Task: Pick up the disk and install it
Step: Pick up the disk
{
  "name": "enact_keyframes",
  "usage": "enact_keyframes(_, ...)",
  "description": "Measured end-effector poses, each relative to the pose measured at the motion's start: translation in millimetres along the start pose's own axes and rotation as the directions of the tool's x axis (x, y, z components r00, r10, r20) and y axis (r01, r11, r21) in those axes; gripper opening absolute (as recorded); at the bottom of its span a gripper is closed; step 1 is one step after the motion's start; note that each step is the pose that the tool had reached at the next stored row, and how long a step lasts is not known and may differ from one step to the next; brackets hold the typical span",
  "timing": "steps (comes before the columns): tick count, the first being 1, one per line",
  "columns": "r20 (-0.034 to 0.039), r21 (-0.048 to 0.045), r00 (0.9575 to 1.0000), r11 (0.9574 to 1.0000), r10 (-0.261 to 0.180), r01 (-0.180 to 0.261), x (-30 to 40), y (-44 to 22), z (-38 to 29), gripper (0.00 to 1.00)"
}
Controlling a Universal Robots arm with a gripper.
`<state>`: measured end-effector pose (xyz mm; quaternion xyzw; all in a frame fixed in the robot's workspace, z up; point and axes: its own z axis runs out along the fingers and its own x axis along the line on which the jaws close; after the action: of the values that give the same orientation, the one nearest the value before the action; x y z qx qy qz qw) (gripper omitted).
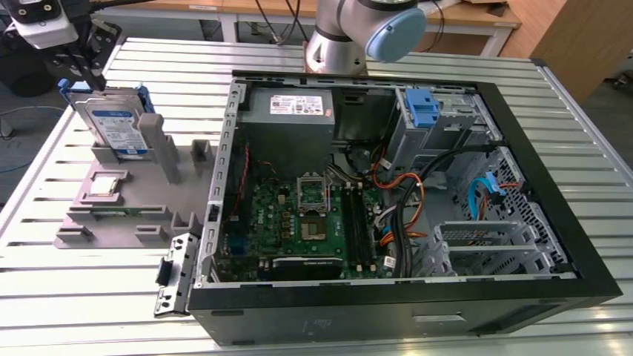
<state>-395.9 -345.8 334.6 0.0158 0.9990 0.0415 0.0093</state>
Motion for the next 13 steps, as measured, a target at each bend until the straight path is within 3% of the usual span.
enact_keyframes(13, -0.0001, -0.0001, 1.0, 1.0, -0.002, 0.002, -0.1, 0.4, -4.5, 0.1)
